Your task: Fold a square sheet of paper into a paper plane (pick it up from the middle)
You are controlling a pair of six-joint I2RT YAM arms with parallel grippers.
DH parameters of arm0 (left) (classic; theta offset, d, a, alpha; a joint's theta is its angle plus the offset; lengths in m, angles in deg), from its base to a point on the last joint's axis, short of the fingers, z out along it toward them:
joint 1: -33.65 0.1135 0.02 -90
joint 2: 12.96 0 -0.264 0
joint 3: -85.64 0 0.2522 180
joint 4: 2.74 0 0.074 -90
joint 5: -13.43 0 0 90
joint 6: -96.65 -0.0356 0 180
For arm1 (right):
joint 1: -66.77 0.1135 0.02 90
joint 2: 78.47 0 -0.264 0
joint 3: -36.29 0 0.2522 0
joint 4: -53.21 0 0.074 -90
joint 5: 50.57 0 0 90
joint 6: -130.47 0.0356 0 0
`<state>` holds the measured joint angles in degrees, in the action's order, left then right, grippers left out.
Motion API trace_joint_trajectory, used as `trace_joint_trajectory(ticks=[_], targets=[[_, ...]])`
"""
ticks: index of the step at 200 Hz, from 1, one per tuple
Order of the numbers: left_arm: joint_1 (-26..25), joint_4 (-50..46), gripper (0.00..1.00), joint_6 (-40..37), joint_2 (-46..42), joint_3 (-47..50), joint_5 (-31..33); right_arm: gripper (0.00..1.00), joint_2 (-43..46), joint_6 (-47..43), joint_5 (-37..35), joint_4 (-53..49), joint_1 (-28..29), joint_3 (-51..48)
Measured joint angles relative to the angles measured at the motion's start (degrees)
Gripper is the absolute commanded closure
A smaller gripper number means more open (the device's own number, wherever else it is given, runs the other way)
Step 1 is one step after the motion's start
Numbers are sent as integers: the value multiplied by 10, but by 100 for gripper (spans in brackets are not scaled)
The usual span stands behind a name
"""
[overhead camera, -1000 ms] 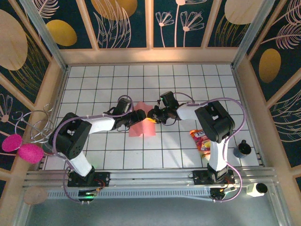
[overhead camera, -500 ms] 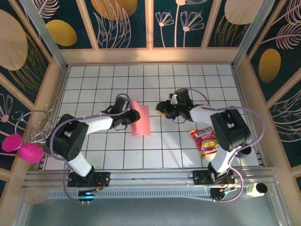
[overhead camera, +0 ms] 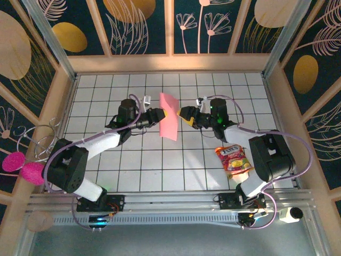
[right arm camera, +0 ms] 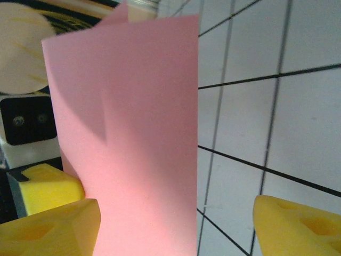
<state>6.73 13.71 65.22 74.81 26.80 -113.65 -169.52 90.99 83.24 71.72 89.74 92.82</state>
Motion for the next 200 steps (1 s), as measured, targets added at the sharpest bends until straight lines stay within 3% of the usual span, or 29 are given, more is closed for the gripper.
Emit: trace_joint_trajectory(ticks=[43, 130, 200], targets=[[0, 68, 76, 52, 21, 7, -41, 32, 0, 13, 37, 45, 5, -3], [0, -45, 76, 8, 32, 4, 11, 56, 6, -7, 30, 15, 9, -4], [0, -60, 74, 2, 45, 4, 17, 95, 8, -9, 10, -18, 11, -3]])
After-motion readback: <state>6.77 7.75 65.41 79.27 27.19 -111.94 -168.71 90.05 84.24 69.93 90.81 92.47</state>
